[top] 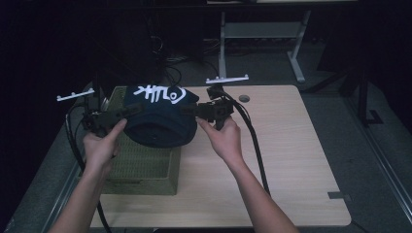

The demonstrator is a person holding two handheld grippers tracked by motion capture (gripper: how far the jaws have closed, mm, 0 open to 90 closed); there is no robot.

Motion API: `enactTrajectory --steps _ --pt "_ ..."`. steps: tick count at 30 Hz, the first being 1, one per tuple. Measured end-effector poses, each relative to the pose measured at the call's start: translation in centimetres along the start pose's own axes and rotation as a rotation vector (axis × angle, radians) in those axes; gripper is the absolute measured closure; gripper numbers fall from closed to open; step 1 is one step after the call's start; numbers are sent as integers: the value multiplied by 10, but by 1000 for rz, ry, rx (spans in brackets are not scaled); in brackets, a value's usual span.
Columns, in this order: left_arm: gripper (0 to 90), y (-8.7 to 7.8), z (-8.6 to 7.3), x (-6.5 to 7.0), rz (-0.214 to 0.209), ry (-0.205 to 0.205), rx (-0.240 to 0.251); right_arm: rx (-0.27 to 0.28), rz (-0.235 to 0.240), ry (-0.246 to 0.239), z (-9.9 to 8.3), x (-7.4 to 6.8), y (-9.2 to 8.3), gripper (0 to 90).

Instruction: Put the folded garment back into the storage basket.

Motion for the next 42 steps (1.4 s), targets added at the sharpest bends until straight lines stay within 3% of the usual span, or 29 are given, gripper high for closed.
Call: enactTrajectory --steps 14,22,33,42 --pt "670 -41 6 -26 33 -15 -7 -28 39 -12 5 -31 43 745" --pt "649 -57 6 -41 56 -26 -15 -40 49 -6 2 -45 66 744" --pt "642 -58 -7 -61 81 -56 -51 -71 33 1 -14 -41 90 743" --pt "640 -53 -22 -81 120 -86 -97 -108 23 42 -36 -27 110 742"
Point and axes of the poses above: each handheld gripper's, and its own axes: y roughly forward along the jaws, z roughly out of its top, x roughly to its right, the point moved 3 cm from there along y, roughly forward along the jaws, and after that the axes turned 13 degrees about -z, right-handed, at the moved point
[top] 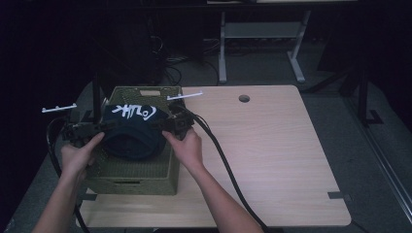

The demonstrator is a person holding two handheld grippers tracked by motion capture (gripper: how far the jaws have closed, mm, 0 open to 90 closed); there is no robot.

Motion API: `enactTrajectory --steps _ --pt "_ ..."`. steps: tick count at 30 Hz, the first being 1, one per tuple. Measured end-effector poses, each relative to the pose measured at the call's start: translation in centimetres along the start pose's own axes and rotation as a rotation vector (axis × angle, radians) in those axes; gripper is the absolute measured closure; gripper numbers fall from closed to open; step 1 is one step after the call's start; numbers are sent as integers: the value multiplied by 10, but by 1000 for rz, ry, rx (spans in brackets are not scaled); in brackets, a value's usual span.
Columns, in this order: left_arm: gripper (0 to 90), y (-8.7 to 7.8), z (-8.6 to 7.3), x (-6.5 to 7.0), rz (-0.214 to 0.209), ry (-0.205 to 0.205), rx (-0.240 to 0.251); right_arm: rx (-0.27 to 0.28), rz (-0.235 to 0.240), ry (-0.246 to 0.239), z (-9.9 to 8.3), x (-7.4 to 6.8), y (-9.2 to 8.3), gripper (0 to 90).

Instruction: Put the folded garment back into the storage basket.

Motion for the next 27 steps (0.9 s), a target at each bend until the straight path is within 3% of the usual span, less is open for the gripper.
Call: enactTrajectory --steps 11,21,26,27 --pt "627 3 -9 -16 25 -32 -39 -26 -14 45 -14 12 16 737" --pt "625 8 -13 -24 65 -49 -87 -50 -30 50 -18 17 25 735" --pt "621 10 -14 -31 83 -70 -102 -62 -52 41 -22 20 28 733" --pt "618 12 -16 -34 94 -90 -118 -63 -57 35 -22 21 29 733"
Point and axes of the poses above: each handheld gripper's, and its own axes: y roughly forward along the jaws, z roughly out of its top, x roughly to its right, the point moved 3 cm from there along y, roughly forward along the jaws, and after that the axes turned 13 degrees about -z, right-handed, at the moved point
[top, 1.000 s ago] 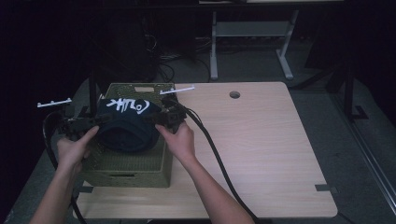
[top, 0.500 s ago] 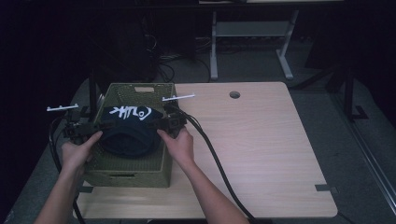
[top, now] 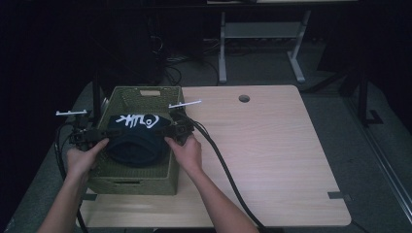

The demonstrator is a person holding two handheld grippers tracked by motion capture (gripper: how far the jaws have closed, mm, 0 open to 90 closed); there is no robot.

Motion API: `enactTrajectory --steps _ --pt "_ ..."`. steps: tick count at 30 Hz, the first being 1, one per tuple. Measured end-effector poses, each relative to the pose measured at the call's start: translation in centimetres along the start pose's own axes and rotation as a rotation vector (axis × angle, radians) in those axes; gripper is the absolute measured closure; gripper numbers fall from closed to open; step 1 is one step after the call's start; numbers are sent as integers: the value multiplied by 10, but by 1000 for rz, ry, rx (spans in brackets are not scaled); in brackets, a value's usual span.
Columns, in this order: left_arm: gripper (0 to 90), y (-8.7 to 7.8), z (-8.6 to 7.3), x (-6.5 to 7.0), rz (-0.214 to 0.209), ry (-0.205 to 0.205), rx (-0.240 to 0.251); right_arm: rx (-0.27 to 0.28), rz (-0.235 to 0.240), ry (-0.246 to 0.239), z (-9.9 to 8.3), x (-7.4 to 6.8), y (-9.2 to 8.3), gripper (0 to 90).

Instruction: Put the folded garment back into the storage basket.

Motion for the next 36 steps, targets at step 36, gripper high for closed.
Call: enactTrajectory --steps 36 --pt "394 -10 12 5 124 18 65 66 -116 -69 2 -10 -13 497"
Point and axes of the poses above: each handheld gripper's, and its own axes: y roughly forward along the jaws, z roughly out of its top, x roughly to its right, the point moved 3 cm from there along y, roughly forward along the jaws, and after that the axes turned 13 degrees about -z, right-handed, at the moved point
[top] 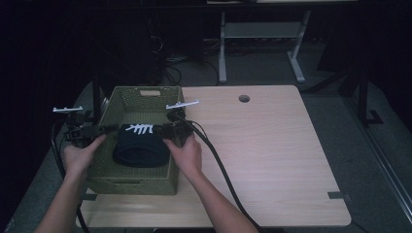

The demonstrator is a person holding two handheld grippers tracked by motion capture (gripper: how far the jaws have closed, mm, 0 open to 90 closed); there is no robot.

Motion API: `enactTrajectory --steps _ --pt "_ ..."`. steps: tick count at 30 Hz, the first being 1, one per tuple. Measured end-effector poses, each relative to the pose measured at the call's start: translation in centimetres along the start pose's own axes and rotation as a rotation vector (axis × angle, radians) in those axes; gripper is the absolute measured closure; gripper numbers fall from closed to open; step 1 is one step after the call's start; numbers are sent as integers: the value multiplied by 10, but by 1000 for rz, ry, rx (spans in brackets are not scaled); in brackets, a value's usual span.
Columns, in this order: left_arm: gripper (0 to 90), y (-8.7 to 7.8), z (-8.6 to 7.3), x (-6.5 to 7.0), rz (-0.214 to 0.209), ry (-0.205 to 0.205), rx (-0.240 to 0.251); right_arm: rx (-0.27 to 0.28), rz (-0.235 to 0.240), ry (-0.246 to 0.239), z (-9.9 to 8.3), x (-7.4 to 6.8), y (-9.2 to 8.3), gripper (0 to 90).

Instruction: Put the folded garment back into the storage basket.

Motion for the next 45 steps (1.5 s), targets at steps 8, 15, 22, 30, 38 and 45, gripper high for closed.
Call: enactTrajectory --steps 8,15,22,30,38,45 --pt "369 -5 0 12 -52 29 28 23 71 45 5 6 -12 455" --pt "347 -16 1 29 -127 87 93 63 127 60 7 16 -26 412" --pt "323 -16 -1 49 -194 126 142 86 170 87 7 37 -43 348" --pt "269 -12 -5 65 -188 169 149 100 184 82 3 54 -54 325" --pt "225 -4 -13 89 -191 218 140 119 171 67 -2 77 -76 278" --pt "212 9 -20 108 -219 241 141 132 154 60 -5 95 -92 261"
Point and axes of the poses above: each handheld gripper's, and its own axes: y roughly forward along the jaws, z roughly out of its top, x roughly to its right, the point moved 3 cm from there along y, roughly forward along the jaws, and after that the axes turned 13 degrees about -z, right-handed, at the moved point
